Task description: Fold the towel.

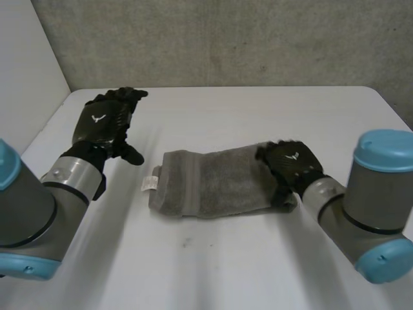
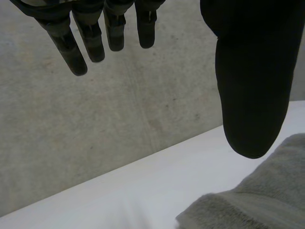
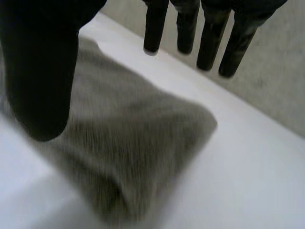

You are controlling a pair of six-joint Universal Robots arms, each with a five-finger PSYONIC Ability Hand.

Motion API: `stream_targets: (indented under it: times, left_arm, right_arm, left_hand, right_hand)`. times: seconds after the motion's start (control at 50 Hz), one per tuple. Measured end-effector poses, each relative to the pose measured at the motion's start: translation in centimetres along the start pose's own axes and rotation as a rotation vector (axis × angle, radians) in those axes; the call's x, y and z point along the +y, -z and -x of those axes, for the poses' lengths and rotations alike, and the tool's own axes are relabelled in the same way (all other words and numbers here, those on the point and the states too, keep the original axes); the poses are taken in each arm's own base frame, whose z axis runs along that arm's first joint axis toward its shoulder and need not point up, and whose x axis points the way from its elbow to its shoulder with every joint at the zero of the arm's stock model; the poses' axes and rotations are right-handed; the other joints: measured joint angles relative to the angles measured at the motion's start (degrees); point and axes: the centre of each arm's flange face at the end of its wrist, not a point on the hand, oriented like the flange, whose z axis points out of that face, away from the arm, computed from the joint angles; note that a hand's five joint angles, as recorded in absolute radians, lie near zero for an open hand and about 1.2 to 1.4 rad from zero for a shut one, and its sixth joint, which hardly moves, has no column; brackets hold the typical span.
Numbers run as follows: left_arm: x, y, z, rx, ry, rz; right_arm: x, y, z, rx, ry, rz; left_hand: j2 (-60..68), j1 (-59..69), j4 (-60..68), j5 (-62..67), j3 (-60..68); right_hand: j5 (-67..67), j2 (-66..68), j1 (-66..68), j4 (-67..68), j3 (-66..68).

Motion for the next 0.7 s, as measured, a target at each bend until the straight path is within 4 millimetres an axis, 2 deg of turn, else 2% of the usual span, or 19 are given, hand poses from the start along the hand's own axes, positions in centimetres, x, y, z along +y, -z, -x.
stream_targets:
  times: [0.04,0.1,0.16,0.26,0.28,0.34,0.52,0.66,0.7]
  left_arm:
    - [-0.1,-0.4,-0.9,0.018,0.002,0.001]
    - [-0.2,-0.7,-1.6,0.023,0.004,0.014]
    - [-0.3,-1.0,-2.8,0.018,0.007,0.069]
    - [-0.1,-1.0,-3.9,0.011,0.008,0.16]
    - [-0.1,-1.0,-4.4,0.012,0.015,0.191]
    - [-0.1,-0.9,-4.9,0.016,0.038,0.229]
    - [-0.5,-0.8,-5.3,0.019,0.097,0.244]
    - [-1.0,-0.9,-4.9,0.012,0.1,0.227]
    - [-1.2,-0.8,-4.8,0.009,0.098,0.222]
  right_arm:
    - [1.6,0.3,-0.9,0.005,-0.017,0.043]
    - [2.4,0.4,-1.3,0.003,-0.026,0.057]
    - [3.7,0.1,-1.7,0.005,-0.032,0.053]
    - [4.5,-0.4,-1.9,0.017,-0.029,0.026]
    - [4.7,-0.6,-2.0,0.023,-0.028,0.016]
    - [5.0,-0.9,-2.2,0.031,-0.028,0.007]
    - [5.5,-0.9,-3.8,0.086,-0.043,0.031]
    - [6.0,1.0,-6.3,0.15,-0.041,0.13]
    - [6.0,1.8,-7.6,0.181,-0.012,0.162]
  left_hand:
    - [3.3,3.4,3.4,2.6,3.3]
    - [3.8,3.9,3.9,3.1,3.8]
    - [2.9,3.1,3.0,2.4,3.0]
    - [1.0,1.3,1.1,0.7,1.1]
    - [0.3,0.6,0.4,0.3,0.3]
    - [0.0,0.3,0.0,0.1,0.1]
    - [-0.5,-0.2,-0.4,0.0,-0.5]
    - [-1.0,-0.5,-0.8,0.0,-0.9]
    - [-1.1,-0.5,-0.9,0.0,-1.0]
  right_hand:
    - [7.4,6.5,7.5,7.3,7.2]
    - [10.4,10.0,11.5,10.4,10.3]
    - [18.7,18.5,21.0,18.8,18.7]
    - [28.8,28.9,32.9,29.1,29.6]
    - [37.8,37.8,43.1,38.1,38.5]
    - [47.9,47.5,53.8,48.1,48.0]
    - [53.3,52.4,59.7,53.7,53.5]
    - [53.6,52.7,60.2,54.0,53.8]
    - [53.6,53.0,60.2,54.1,53.8]
